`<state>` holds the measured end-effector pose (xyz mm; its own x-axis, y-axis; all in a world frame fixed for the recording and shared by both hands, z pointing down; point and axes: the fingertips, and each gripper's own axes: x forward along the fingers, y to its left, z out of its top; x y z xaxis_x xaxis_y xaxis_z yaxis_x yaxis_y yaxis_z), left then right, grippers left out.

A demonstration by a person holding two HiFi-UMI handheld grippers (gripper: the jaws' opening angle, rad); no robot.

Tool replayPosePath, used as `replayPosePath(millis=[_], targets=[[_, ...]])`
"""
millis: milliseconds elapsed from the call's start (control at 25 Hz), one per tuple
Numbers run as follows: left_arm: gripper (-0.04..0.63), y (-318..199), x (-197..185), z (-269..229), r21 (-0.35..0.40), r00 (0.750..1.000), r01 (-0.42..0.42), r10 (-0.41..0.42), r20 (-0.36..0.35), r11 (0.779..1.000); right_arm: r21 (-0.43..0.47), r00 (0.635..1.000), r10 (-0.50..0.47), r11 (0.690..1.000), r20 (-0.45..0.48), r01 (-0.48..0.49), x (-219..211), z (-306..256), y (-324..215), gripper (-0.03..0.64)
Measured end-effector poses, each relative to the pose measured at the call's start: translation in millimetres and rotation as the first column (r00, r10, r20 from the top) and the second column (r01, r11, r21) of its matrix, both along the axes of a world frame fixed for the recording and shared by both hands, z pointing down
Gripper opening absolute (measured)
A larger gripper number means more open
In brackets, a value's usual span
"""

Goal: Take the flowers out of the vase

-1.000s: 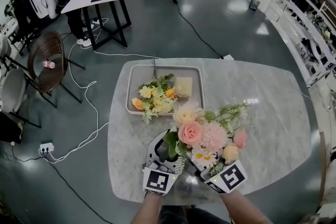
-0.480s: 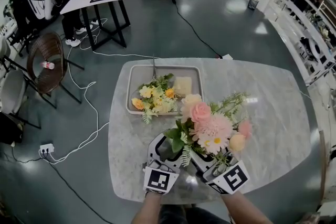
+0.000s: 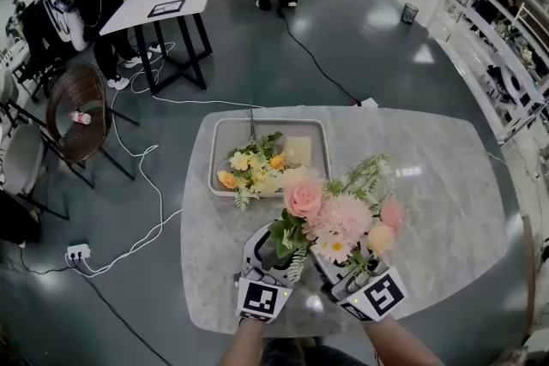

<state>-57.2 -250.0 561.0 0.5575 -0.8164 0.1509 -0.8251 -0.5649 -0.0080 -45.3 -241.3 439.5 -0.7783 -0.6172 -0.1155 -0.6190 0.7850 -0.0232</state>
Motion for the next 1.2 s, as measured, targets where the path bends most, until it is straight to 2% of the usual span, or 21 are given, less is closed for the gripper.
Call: replayPosePath(millis=[200,1200], targets=[[0.319,1,-5,-2,-0.02,1.0,0.011,-0.011,0.003,1.0,-0.003,1.0,0.001,1.0,0.007,-0.001,1,-6,0,0.11],[0.319,19,-12,-24,-0.007,1.0,0.021,-0.021,0.02,1.0,-0.034,0.999,-0.001,0.999,0.053,0.002,0,-22,3,0.11]])
